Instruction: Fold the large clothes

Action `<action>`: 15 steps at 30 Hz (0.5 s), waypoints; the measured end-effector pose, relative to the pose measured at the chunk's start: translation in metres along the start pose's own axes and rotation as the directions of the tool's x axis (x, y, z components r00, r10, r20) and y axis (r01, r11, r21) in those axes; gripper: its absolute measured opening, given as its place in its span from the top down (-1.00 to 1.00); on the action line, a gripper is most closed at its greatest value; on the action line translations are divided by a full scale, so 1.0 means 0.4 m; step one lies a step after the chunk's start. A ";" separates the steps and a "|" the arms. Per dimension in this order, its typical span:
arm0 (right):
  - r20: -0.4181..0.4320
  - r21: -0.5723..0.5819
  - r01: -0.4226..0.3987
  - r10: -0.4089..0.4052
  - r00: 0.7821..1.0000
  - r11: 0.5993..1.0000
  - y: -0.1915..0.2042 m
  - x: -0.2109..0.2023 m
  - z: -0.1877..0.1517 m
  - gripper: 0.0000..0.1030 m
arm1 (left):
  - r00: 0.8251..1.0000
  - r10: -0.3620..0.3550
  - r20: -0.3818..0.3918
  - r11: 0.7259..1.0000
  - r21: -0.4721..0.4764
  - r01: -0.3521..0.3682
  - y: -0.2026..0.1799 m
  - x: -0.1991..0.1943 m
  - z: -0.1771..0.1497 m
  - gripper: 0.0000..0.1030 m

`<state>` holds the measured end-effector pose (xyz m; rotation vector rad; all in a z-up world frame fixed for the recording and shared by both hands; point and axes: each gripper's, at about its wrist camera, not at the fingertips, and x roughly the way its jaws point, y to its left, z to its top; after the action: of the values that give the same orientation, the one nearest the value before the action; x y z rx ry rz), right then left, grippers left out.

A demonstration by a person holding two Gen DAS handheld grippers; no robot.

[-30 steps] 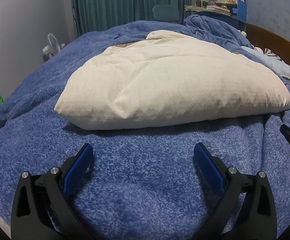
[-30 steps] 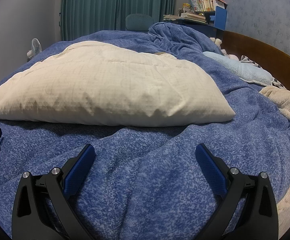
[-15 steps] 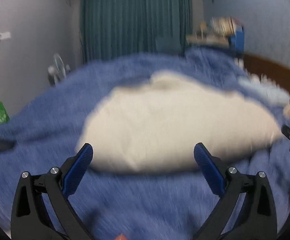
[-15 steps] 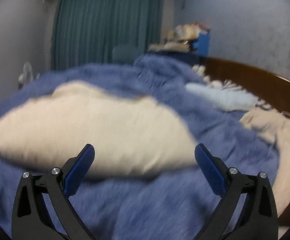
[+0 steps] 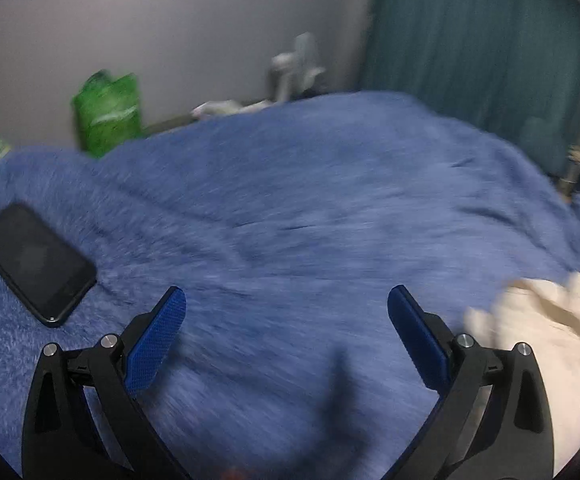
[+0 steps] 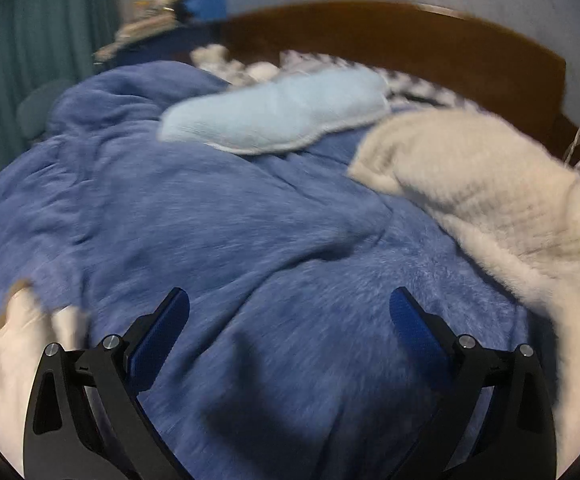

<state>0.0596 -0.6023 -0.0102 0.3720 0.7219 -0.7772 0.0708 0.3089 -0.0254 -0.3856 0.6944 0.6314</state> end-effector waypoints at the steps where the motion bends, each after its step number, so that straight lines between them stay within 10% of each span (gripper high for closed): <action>1: 0.003 0.011 0.012 -0.012 1.000 1.000 -0.001 0.019 -0.002 -0.87 | 0.999 0.044 -0.029 0.999 0.003 -0.043 0.014 0.043 -0.002 -0.88; 6: 0.029 -0.003 0.129 -0.129 0.991 0.992 -0.022 0.124 0.006 -0.87 | 0.990 0.077 -0.118 0.996 0.051 -0.072 0.012 0.157 -0.024 -0.88; 15: -0.032 -0.036 0.106 -0.108 0.994 0.994 -0.028 0.227 -0.018 -0.89 | 0.981 0.145 -0.127 0.985 0.116 -0.131 -0.012 0.203 -0.061 -0.88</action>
<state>0.0929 -0.6514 -0.0802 0.3174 0.7907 -0.8602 0.1109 0.3254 -0.0984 -0.2834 0.8865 0.7004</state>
